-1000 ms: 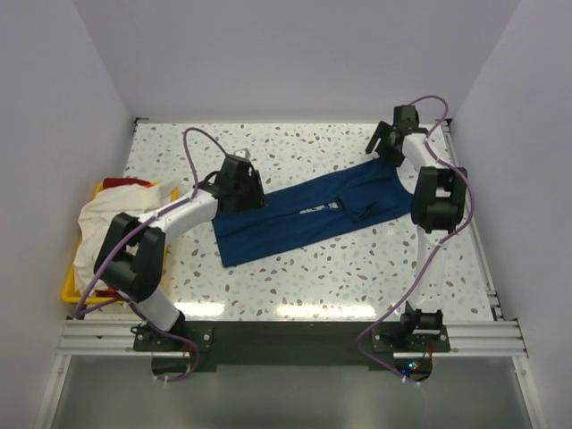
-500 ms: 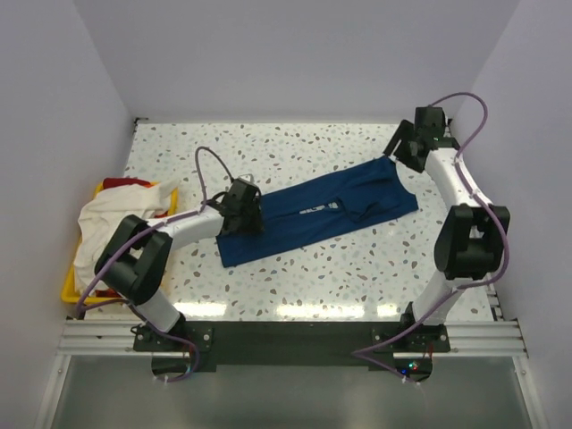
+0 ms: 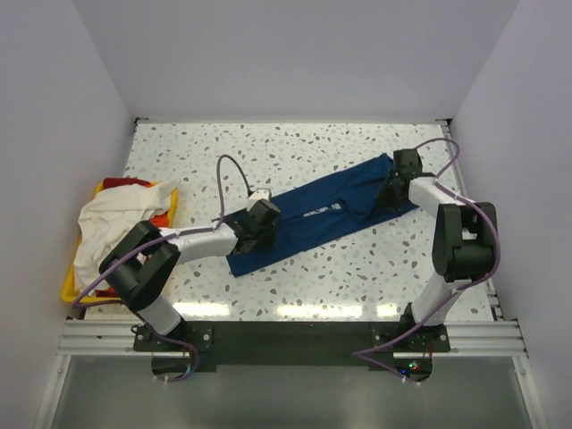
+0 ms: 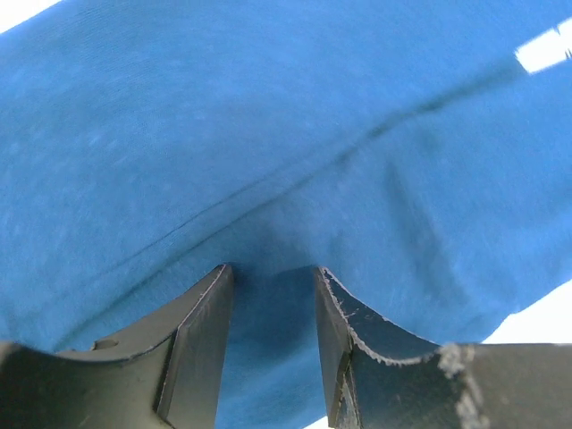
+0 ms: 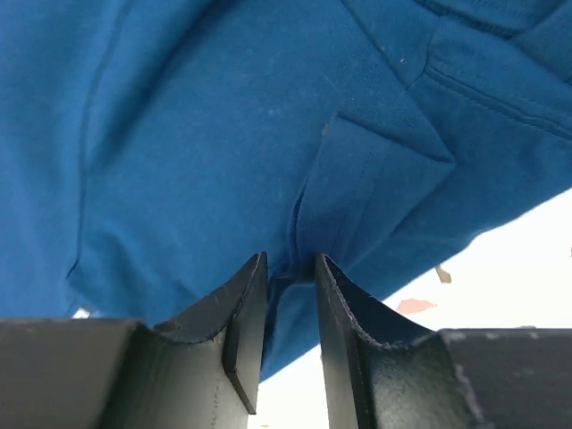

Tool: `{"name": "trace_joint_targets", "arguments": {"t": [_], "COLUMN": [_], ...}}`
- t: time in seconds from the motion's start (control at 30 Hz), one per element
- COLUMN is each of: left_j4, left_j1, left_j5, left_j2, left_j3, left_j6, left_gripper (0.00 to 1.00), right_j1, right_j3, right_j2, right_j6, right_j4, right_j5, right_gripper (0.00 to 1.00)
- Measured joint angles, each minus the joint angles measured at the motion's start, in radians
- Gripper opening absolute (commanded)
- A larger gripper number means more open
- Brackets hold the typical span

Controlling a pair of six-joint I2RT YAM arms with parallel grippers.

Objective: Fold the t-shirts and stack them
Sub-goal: Fold the tshirt

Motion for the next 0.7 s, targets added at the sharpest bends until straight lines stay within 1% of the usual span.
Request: {"name": "trace_joint_targets", "arguments": {"t": [0.07,0.17,0.33,0.5,0.7], "left_j4": [-0.001,0.000,-0.013,-0.038,-0.062], "left_j1": [-0.047,-0.117,-0.214,-0.291,-0.302], "left_j5": [-0.008,-0.008,0.009,0.059,0.118], "left_j2": [-0.006,-0.006,-0.003,0.016,0.052], "left_j3": [-0.006,-0.005,0.008,0.045,0.127], "left_j6": [-0.009,-0.030,-0.074,-0.097,-0.093], "left_gripper": [0.46,0.45,0.45,0.47,0.52], "right_j1": [-0.001,-0.001,0.002,0.025,0.118], "right_j3": [0.013,0.074,0.272,0.524,0.905], "right_j2": [0.036,0.121,0.264,0.428,0.659], "right_j6": [-0.001,-0.006,-0.035,-0.093,-0.202], "right_j4": [0.005,0.000,-0.032,-0.095,-0.184], "right_j5": [0.003,0.006,0.010,0.029,0.058], "right_gripper": [0.30,0.30,0.30,0.30,0.35]}}
